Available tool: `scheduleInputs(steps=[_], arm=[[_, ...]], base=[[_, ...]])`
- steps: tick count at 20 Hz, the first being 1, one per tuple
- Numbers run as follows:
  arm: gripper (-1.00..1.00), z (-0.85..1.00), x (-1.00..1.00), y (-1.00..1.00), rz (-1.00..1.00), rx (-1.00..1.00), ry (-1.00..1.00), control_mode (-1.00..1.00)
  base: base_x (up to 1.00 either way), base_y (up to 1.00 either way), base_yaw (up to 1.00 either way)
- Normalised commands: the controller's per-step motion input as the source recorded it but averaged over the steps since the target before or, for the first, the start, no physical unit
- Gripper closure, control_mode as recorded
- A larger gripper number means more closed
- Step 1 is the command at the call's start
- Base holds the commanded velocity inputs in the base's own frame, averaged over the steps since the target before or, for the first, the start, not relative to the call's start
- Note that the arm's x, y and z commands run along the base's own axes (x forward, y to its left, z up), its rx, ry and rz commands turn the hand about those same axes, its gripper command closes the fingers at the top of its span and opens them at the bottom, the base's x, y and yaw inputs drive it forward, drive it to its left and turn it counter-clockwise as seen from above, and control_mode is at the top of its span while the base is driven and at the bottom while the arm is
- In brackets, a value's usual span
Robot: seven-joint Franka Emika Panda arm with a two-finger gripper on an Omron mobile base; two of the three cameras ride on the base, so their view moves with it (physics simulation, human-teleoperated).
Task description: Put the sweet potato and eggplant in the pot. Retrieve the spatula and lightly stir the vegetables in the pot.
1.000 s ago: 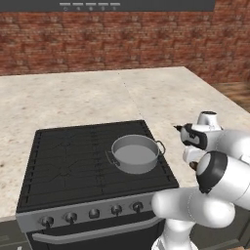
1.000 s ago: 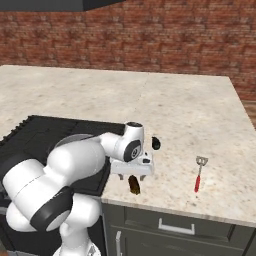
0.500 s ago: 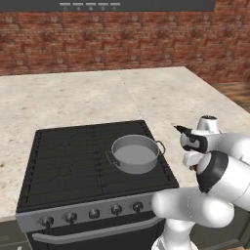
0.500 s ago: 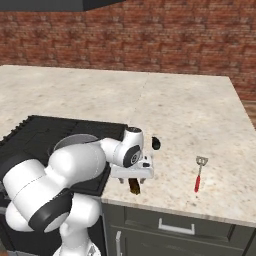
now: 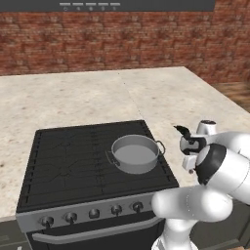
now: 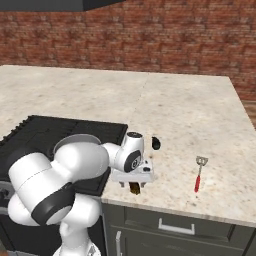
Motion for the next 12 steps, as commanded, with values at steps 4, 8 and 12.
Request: scheduleInputs(steps=[4, 8, 12], arm=[[-1.00, -0.05, 0.00, 0.00, 0.00, 0.00, 0.00, -1.00], [-1.00, 0.00, 0.00, 0.00, 0.00, 0.00, 0.00, -1.00], [1.00, 0.00, 0.00, 0.00, 0.00, 0.00, 0.00, -1.00]], base=[[0.00, 0.00, 0.00], [0.00, 0.00, 0.00], [0.00, 0.00, 0.00]])
